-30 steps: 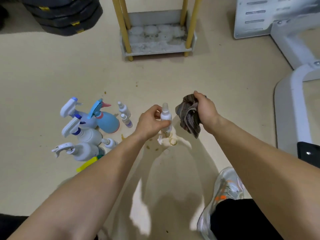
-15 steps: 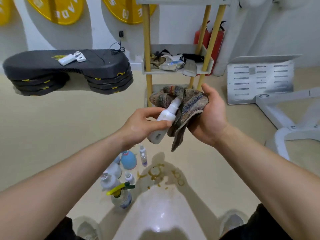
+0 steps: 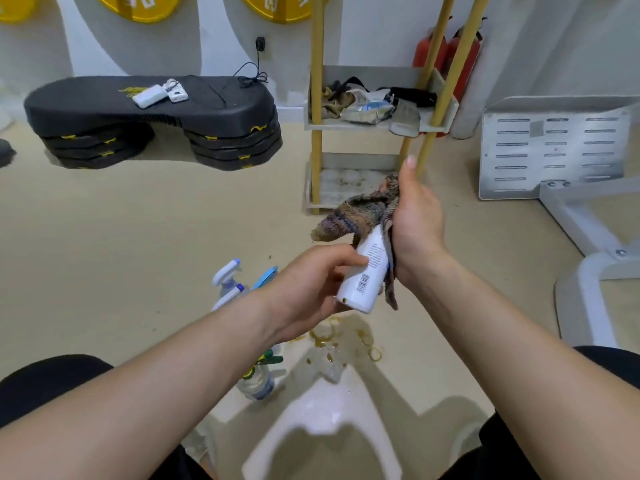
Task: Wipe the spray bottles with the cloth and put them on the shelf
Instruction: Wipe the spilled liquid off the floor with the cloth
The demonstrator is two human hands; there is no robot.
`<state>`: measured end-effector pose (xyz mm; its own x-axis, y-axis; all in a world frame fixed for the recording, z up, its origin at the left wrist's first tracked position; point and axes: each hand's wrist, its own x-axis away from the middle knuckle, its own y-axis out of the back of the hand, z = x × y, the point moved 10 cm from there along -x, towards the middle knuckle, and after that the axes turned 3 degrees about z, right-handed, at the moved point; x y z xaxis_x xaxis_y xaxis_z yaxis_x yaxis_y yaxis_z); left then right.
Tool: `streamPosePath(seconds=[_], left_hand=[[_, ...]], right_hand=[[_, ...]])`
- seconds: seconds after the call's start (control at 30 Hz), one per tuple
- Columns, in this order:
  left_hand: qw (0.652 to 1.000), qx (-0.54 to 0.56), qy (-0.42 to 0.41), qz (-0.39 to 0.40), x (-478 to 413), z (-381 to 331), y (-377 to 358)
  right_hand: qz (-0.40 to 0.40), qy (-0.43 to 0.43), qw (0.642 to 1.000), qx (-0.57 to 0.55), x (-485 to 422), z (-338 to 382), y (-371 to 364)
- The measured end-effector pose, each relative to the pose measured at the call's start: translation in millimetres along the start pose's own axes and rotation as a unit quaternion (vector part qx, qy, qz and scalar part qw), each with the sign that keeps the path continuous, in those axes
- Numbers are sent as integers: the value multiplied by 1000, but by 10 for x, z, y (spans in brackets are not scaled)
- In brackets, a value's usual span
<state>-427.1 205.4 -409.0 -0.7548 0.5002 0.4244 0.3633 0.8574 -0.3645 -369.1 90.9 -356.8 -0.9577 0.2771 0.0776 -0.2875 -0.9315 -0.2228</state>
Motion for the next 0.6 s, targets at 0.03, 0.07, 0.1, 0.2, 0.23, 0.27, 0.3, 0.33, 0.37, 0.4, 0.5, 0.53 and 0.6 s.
streamPosePath(seconds=[0.03, 0.07, 0.1, 0.2, 0.23, 0.27, 0.3, 0.33, 0.37, 0.4, 0.5, 0.53, 0.6], left_hand=[[999, 14, 16, 34, -17, 32, -39], [997, 12, 25, 70, -29, 59, -69], [995, 4, 26, 97, -33, 57, -97], [996, -22, -12, 90, -115, -32, -61], [996, -37, -31, 74, -144, -71, -38], [996, -54, -48, 58, -178, -107, -19], [994, -72, -65, 38, -207, -138, 11], [992, -92, -81, 17, -234, -167, 45], [990, -109, -94, -4, -251, -195, 73], [987, -121, -106, -24, -263, -220, 95], [974, -158, -140, -77, -272, -269, 158], [969, -174, -150, -91, -262, -285, 168], [959, -199, -165, -114, -240, -304, 194]], right_hand=[[-18, -15, 1000, -7, -49, -40, 49], [-33, -26, 999, -16, -105, -88, 103], [-48, -39, 998, -25, -145, -117, 144], [-73, -70, 994, -32, -292, -213, 246], [-79, -76, 993, -36, -336, -238, 276], [-81, -81, 993, -40, -373, -260, 287], [-80, -86, 992, -43, -392, -282, 277], [-74, -94, 992, -43, -398, -316, 253], [-71, -101, 992, -38, -386, -359, 224], [-65, -104, 992, -27, -361, -402, 184], [-48, -80, 995, 23, -279, -501, 72], [-40, -69, 996, 40, -255, -518, 38], [-19, -58, 995, 81, -211, -570, -5]])
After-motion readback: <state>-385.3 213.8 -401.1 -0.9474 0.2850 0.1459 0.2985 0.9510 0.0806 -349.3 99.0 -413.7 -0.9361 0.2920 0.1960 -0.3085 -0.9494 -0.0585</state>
